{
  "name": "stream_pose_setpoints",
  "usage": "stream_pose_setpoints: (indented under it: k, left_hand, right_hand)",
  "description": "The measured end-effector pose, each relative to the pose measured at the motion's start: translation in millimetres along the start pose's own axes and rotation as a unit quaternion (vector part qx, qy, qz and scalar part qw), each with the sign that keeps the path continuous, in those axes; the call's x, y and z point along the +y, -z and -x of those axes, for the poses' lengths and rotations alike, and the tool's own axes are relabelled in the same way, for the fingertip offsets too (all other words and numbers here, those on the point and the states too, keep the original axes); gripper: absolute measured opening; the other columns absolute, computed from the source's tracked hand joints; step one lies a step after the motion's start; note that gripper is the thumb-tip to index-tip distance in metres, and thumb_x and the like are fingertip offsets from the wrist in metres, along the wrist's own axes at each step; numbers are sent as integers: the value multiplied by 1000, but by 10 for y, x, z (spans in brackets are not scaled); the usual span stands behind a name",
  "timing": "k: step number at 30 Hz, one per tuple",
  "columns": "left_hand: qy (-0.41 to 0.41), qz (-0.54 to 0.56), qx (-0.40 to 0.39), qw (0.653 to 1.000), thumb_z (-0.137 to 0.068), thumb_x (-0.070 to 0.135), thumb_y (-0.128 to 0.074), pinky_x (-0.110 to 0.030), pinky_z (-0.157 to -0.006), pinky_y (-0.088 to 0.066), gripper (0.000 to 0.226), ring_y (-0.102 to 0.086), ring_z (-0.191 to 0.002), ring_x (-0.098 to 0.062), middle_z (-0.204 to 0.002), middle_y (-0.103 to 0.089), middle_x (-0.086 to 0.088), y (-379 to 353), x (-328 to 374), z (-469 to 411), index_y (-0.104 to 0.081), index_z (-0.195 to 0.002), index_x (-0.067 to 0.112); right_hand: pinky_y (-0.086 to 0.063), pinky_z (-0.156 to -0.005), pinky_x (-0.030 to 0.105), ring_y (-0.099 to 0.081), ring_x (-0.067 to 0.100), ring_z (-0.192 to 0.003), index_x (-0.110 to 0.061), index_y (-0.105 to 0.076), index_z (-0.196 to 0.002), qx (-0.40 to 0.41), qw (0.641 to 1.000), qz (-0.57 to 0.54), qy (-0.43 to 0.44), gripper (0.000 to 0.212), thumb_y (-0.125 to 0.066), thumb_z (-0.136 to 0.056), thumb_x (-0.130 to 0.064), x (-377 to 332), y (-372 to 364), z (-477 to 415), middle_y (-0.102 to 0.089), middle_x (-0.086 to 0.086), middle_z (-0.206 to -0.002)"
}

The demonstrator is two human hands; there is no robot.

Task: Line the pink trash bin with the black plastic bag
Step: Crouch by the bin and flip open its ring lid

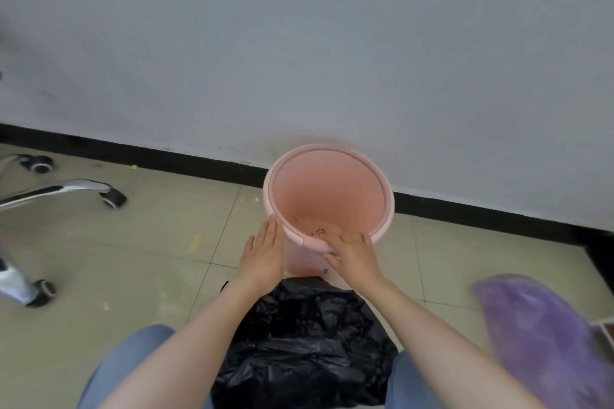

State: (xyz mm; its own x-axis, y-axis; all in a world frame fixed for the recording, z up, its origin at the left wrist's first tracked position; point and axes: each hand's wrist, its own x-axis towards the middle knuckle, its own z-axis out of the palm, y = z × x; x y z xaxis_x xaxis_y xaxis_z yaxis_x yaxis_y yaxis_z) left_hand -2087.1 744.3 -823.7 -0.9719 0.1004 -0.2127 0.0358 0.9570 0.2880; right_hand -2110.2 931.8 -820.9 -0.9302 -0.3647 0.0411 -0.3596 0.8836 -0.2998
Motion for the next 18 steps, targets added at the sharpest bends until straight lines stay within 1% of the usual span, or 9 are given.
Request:
stream_pose_setpoints:
  k: [2,4,8,10,12,13,16,18]
  left_hand:
    - [7,-3,-2,1000,-85,-3,-31,-42,-119,-7,73,8,-145,-23,-156,16,-11,3,32,4,15,-142,5]
    - [12,-7,-11,1000,-85,-3,-31,-41,-119,-6,73,8,-145,-22,-156,15,-11,25,43,-3,15,-142,5]
    - [14,-10,-39,999,-83,-1,-31,-39,-119,-4,76,10,-145,-21,-156,17,-9,69,22,-6,15,-142,6]
    - [18,-19,-55,998,-82,-2,-29,-38,-119,-2,75,12,-144,-22,-156,18,-10,91,37,-7,16,-142,5]
    - [24,-26,-66,997,-81,-2,-28,-37,-119,-1,75,13,-144,-22,-155,19,-11,115,61,-17,17,-141,4]
    - [26,-28,-70,997,-81,-1,-28,-37,-119,0,75,14,-144,-23,-155,19,-12,129,69,-27,17,-141,4]
    - [27,-37,-81,996,-81,1,-29,-38,-119,1,76,15,-144,-22,-155,19,-12,179,77,-59,16,-141,4]
    - [22,-52,-88,994,-81,3,-30,-39,-119,1,76,15,-144,-22,-155,19,-11,214,73,-78,15,-142,4]
  right_hand:
    - [-19,-107,41,-44,25,-120,-25,-49,-127,-13,1000,7,-3,37,-51,-91,-27,22,-37,22,-57,6,-125]
    - [-17,-110,45,-43,26,-120,-25,-47,-128,-18,1000,-4,-9,36,-49,-92,-26,16,-57,21,-55,6,-127]
    - [-4,-114,45,-37,24,-125,-24,-50,-124,-37,998,-42,-19,31,-48,-93,-24,30,-71,-8,-49,3,-133]
    - [-4,-111,40,-36,25,-123,-22,-51,-123,-40,998,-51,-22,30,-48,-93,-25,36,-58,-17,-49,4,-132]
    - [-7,-100,31,-37,26,-119,-20,-53,-120,-32,998,-49,-15,28,-49,-93,-25,14,-49,-18,-51,6,-129]
    - [-9,-94,29,-38,27,-118,-18,-54,-119,-29,998,-49,-12,28,-49,-93,-25,-1,-45,-14,-52,7,-127]
    - [-13,-83,27,-38,26,-113,-17,-54,-118,-18,995,-99,-25,26,-48,-93,-22,-63,16,8,-56,7,-123]
    - [-16,-85,29,-39,25,-110,-16,-54,-118,-6,987,-157,-42,26,-48,-94,-20,-115,154,-12,-59,8,-120]
